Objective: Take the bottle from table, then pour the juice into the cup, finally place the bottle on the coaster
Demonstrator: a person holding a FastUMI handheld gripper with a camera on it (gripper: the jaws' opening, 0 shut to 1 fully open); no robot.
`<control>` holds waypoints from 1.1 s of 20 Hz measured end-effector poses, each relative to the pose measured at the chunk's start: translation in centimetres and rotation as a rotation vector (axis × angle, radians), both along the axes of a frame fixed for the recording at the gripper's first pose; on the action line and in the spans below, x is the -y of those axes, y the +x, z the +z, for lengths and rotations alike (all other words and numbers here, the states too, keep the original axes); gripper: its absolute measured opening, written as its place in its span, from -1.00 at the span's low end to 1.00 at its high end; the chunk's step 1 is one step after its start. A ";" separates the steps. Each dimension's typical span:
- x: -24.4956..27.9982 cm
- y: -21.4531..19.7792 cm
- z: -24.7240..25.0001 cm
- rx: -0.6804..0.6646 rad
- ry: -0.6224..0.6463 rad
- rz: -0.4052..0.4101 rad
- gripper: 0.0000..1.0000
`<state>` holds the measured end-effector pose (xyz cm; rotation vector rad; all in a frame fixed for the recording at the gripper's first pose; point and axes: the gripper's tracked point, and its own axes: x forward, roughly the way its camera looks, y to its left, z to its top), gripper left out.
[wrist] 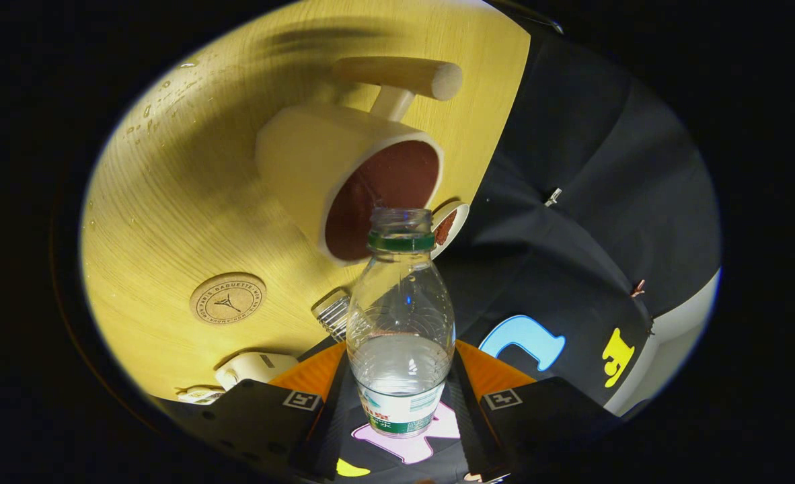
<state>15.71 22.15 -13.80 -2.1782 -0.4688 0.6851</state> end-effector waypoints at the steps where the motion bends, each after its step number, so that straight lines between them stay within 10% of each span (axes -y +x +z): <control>1: 0.0 -0.1 -0.1 0.004 -0.007 0.000 0.44; 22: 2.5 0.8 0.6 0.024 -0.007 -0.056 0.44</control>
